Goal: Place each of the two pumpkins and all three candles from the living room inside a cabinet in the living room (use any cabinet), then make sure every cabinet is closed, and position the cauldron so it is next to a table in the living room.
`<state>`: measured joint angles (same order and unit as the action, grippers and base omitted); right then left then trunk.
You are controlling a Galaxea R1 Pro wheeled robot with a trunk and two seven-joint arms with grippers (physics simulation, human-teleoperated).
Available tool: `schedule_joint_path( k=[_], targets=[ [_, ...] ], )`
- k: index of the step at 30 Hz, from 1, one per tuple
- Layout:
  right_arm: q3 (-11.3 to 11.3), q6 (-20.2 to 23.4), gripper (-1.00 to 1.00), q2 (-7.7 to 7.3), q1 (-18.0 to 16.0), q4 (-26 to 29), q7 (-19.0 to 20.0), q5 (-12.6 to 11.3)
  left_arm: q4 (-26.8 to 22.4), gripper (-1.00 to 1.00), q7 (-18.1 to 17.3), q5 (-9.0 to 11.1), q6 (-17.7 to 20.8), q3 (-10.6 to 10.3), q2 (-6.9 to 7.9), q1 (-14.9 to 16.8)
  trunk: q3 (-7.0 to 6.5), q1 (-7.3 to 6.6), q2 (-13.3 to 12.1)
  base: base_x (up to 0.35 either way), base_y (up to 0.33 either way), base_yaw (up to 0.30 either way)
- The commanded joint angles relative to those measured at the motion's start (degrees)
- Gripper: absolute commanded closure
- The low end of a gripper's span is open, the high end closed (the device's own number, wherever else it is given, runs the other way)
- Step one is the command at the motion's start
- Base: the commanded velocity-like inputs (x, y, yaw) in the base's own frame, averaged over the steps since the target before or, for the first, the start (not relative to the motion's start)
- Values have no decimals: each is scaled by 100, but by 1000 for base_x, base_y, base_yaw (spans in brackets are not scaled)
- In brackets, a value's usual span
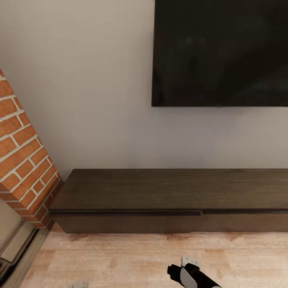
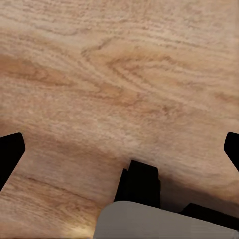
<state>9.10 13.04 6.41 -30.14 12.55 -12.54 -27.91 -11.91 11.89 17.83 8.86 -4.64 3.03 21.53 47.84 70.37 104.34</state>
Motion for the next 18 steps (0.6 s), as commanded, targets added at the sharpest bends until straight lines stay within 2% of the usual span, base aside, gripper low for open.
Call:
schedule_joint_path(
  k=[1, 7, 15, 18],
  targets=[
    [0, -67, -100, -3, 0, -40, -1, 0, 8, -100, -1, -5, -6, -6, -8, 0, 0, 0, 0, 0, 0, 0],
    [24, -210, -100, 57, 0, -183, 0, 22, 21, -100, -2, -89, -16, -147, -28, -1, 0, 0, 0, 0, 0, 0],
    [33, -223, -100, 78, -1, -191, 20, 41, 22, -100, -2, -110, -24, -156, -41, 0, 0, 0, 0, 0, 0, -2],
    [31, -227, -100, 75, 0, -191, 22, 40, 22, -100, -2, -110, -25, -155, -42, 0, 0, 0, 0, 0, 0, -125]
  ],
)
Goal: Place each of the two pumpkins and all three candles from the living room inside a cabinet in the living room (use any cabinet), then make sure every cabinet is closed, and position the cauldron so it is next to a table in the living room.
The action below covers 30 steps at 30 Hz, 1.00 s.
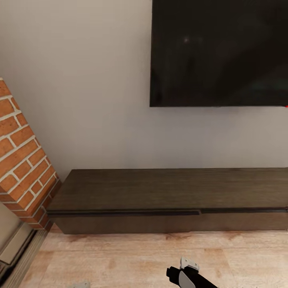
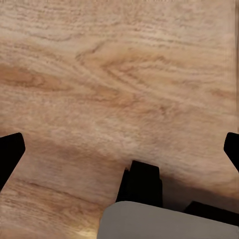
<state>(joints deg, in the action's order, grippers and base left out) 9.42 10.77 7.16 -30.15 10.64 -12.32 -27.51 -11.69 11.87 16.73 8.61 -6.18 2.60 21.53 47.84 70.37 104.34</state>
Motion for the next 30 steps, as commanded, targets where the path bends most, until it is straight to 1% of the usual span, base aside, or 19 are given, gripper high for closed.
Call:
schedule_joint_path(
  k=[1, 30],
  targets=[
    [-1, -2, -100, -2, 0, 0, 0, 0, 0, -100, 0, 2, 0, -2, 4, 0, 0, 0, 0, 0, 0, -214],
    [-1, -13, -100, -39, 0, -9, 1, -9, 0, -100, 0, 6, -18, -6, 12, 0, 0, 0, 0, 0, 0, -279]
  ],
)
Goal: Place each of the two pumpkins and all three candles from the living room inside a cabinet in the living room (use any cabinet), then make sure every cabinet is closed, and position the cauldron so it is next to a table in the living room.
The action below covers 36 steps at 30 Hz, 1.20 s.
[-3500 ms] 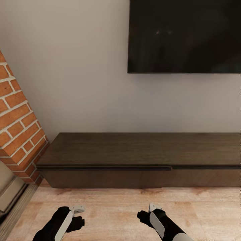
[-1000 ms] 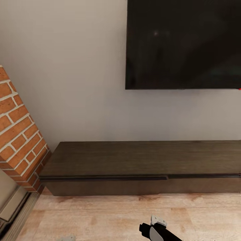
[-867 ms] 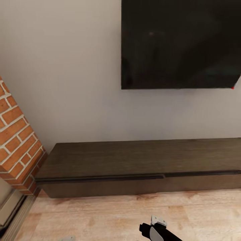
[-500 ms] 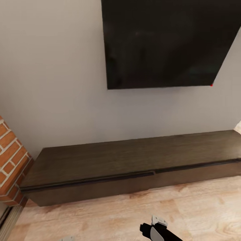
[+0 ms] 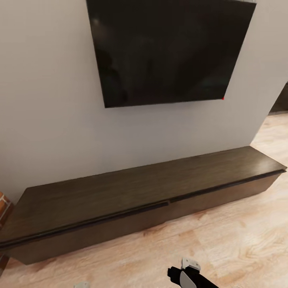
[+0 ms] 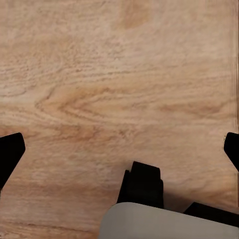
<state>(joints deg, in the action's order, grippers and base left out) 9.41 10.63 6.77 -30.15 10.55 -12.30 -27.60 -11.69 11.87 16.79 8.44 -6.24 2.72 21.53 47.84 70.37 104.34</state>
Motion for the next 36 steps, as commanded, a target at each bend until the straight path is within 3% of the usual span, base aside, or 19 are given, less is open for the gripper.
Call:
schedule_joint_path(
  k=[1, 11, 20, 36],
  targets=[
    [0, -1, -100, -3, -1, 0, 0, 0, 0, -100, 0, 0, 0, 0, 0, 0, 0, 0, 0, 0, 0, -286],
    [0, -8, -100, -5, 0, 0, -3, -14, 0, -100, 0, -1, -18, 0, 7, 0, 0, 0, 0, 0, 0, -286],
    [0, -9, -100, -6, 0, -8, -7, -26, 14, -100, 0, 17, -316, 0, 1, 0, 0, 0, 0, 0, 0, -287],
    [-3, -9, -100, -9, 0, -9, -7, -35, 26, -100, 0, 18, -340, 0, 16, 0, 0, 0, 0, 0, 0, -287]
  ],
)
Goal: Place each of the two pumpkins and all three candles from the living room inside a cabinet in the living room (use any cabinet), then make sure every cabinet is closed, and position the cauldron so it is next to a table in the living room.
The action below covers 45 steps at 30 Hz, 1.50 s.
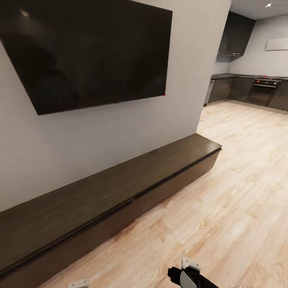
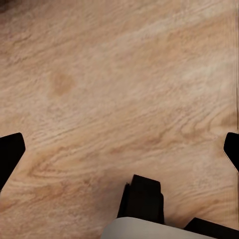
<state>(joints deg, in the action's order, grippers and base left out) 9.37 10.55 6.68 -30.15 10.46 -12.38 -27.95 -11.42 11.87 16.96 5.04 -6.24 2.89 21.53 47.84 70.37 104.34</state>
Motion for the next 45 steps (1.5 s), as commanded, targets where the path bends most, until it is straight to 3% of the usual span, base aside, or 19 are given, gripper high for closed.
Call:
schedule_joint_path(
  k=[1, 45],
  targets=[
    [-1, 0, -100, 0, 0, 0, 0, 0, 0, -100, 0, 0, -1, 0, 0, 0, 0, 0, 0, 0, 0, -287],
    [-6, -79, -100, -17, 0, -4, -1, -9, 0, -100, 0, 0, -3, 0, 8, 0, 0, 0, 0, 0, 0, -287]
  ],
)
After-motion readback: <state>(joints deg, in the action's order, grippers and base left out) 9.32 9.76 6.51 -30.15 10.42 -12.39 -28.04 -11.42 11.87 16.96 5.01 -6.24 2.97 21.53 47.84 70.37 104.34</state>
